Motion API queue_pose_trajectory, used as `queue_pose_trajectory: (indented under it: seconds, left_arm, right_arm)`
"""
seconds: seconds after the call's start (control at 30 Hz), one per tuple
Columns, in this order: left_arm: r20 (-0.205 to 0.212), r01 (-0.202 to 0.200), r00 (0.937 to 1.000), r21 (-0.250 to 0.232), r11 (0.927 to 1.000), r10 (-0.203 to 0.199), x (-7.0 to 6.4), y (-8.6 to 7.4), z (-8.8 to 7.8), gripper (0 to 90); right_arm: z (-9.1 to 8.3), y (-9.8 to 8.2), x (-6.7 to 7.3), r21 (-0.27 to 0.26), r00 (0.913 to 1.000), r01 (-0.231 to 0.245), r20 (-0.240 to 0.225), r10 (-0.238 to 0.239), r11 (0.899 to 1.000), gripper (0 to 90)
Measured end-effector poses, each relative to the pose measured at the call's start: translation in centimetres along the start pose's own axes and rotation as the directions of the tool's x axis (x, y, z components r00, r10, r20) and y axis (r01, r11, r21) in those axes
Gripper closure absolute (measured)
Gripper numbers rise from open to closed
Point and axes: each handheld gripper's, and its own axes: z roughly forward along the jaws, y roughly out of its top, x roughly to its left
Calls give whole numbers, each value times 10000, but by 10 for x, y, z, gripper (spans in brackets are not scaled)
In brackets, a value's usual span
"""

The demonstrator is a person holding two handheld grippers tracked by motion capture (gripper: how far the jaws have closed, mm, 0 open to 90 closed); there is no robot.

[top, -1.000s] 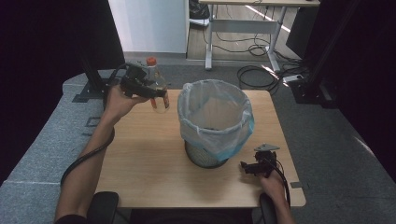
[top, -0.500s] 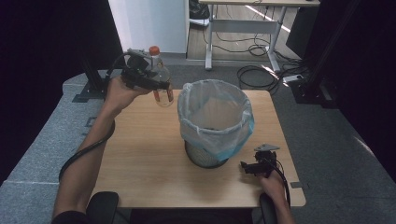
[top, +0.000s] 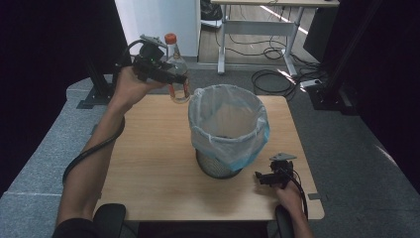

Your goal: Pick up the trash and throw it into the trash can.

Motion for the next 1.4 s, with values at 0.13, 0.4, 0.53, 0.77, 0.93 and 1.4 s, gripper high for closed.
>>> queue_pose_trajectory:
  seconds: [0.13, 0.4, 0.53, 0.77, 0.93, 1.4]
  left_arm:
    - [94, -155, 9998, -123, 9998, 156, -7, 10, -2, 280]
    - [472, -420, 9979, -355, 9985, 436, -23, 26, 5, 280]
    - [720, -580, 9955, -404, 9975, 608, -32, 30, 15, 280]
    - [1034, -814, 9910, -412, 9958, 853, -45, 33, 34, 280]
    - [1246, -969, 9871, -348, 9947, 1005, -53, 31, 49, 280]
    - [1671, -1206, 9787, -18, 9927, 1192, -62, 9, 83, 280]
  right_arm:
    - [0, 0, 0, 1, 10000, -3, -1, 3, 10000, 0]
    - [0, 0, 0, -1, 10000, 1, -2, -1, 10000, 0]
    - [0, 0, 0, 2, 10000, 1, -5, -1, 10000, 0]
    - [0, 0, 1, 8, 10000, 4, -31, -4, 10000, 0]
    - [0, 0, 1, 3, 10000, 1, -33, -1, 10000, 0]
    - [0, 0, 2, -7, 10000, 8, -33, -8, 10000, 0]
